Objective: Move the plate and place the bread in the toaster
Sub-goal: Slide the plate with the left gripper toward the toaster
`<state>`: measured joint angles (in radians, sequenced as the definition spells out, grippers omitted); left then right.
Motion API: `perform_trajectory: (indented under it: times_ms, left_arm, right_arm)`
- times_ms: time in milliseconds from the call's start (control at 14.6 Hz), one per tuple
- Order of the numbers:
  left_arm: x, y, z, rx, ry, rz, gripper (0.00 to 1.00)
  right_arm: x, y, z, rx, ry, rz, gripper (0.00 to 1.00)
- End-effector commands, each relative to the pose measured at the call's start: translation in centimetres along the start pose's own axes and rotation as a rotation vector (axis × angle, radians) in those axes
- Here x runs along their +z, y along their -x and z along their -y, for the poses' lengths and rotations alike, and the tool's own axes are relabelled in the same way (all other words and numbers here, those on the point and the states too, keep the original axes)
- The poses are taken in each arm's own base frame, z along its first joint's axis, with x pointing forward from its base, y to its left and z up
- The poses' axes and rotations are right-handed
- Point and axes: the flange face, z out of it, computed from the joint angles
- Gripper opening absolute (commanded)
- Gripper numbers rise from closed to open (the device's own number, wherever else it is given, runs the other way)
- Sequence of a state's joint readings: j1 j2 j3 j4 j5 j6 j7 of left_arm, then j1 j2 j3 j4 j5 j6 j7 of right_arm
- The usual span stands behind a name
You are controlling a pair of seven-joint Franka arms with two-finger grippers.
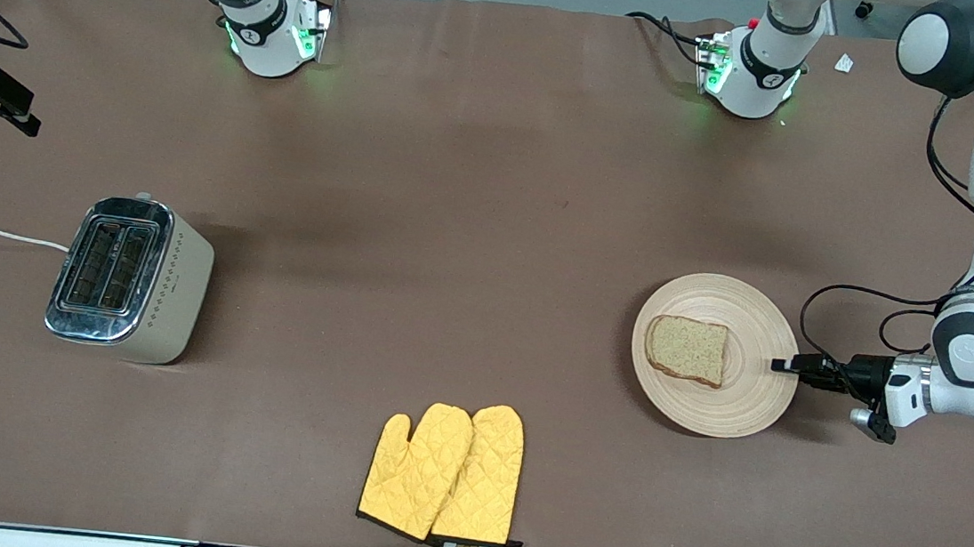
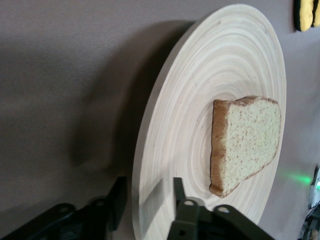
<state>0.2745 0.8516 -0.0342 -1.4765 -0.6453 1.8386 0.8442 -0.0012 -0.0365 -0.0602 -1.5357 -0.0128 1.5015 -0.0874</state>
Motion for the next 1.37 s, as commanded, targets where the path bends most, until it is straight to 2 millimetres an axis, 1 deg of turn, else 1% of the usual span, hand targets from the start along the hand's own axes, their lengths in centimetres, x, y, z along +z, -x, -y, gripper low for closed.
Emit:
perform_trajectory:
  times_ms: [0,69,275,412,481,549,618,824,961,1099,1167,1305]
  left_arm:
    - [-0.1,-0.2,0.2,0.062,0.014,-0.015,0.1]
    - [-0.2,-0.1,0.2,0.074,0.015,-0.011,0.02]
    - [0.1,-0.3,-0.4,0.125,0.039,-0.004,0.01]
    - [0.0,-0.7,-2.4,0.094,0.129,-0.009,0.0]
    - [-0.1,-0.7,-3.1,0.041,0.175,0.001,0.0]
    - [0.0,-1.2,-4.2,0.007,0.2,0.012,0.0]
    - [0.5,-1.9,-5.4,0.001,0.216,0.019,0.0]
    - [3.0,-3.8,-8.9,-0.055,0.295,0.023,0.0]
    - [5.5,-5.5,-12.6,-0.074,0.329,0.045,0.0]
    - [8.3,-7.5,-16.6,-0.1,0.345,0.039,0.0]
    - [10.4,-8.5,-19.1,-0.126,0.343,0.039,0.0]
    - [13.8,-10.1,-22.6,-0.158,0.332,-0.005,0.0]
  right_arm:
    - [0.0,0.1,-0.2,0.006,-0.019,0.001,1.0]
    - [0.0,0.1,-0.2,0.005,-0.019,-0.001,1.0]
    - [0.0,0.1,-0.2,0.005,-0.019,-0.001,1.0]
    - [0.0,0.1,-0.2,0.005,-0.019,-0.001,1.0]
    - [0.0,0.1,-0.2,0.005,-0.019,-0.001,1.0]
    - [0.0,0.1,-0.3,0.006,-0.019,-0.001,1.0]
    - [0.0,0.1,-0.2,0.005,-0.019,-0.001,1.0]
    - [0.0,0.1,-0.3,0.006,-0.019,-0.001,1.0]
    - [-0.1,0.1,-0.3,0.005,-0.018,-0.002,1.0]
    - [-0.1,0.1,-0.3,0.006,-0.019,-0.002,1.0]
    - [-0.1,0.1,-0.4,0.006,-0.019,-0.003,1.0]
    - [0.1,0.1,-0.6,0.008,-0.019,0.001,1.0]
